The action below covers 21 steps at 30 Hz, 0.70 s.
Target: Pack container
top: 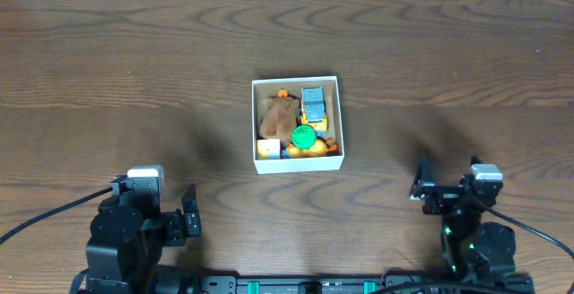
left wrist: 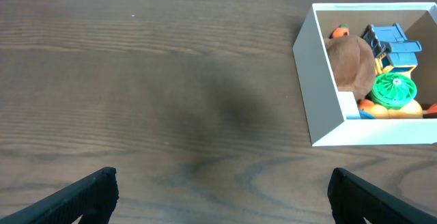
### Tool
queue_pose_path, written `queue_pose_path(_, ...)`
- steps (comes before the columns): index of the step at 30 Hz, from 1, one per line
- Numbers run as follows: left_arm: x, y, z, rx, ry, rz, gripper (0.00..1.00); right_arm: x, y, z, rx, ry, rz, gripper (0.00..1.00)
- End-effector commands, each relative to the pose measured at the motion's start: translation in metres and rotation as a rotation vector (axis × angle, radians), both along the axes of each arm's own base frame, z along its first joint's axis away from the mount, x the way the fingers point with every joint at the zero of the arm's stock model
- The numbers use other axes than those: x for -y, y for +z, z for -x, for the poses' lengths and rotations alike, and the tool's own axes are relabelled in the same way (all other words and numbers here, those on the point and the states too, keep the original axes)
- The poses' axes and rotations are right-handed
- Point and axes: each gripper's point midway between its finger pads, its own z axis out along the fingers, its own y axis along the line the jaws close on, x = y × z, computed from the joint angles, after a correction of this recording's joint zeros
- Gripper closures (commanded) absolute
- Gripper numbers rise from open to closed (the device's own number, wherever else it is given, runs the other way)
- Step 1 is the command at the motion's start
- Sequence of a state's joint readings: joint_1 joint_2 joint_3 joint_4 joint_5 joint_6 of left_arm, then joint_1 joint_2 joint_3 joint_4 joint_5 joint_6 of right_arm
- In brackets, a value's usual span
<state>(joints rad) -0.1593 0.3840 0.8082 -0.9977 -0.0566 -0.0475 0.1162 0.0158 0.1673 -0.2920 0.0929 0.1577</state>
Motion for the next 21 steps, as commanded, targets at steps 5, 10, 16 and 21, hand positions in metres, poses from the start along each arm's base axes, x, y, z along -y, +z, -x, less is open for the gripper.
queue_pose_path(5,-0.001,-0.001,0.0,-0.002,-0.003,-0.013,0.02,-0.005,-0.006,-0.014,0.142,0.034,0.118,0.01)
queue_pose_path(10,-0.001,-0.001,0.0,-0.002,-0.003,-0.013,0.02,-0.012,-0.017,-0.013,0.101,0.093,0.236,0.01)
queue_pose_path(16,-0.001,-0.001,0.0,-0.002,-0.003,-0.013,0.02,-0.015,-0.022,-0.013,0.083,0.115,0.228,0.01)
queue_pose_path(21,-0.001,-0.001,0.0,-0.002,-0.003,-0.013,0.02,-0.016,-0.023,-0.013,0.082,0.115,0.228,0.01)
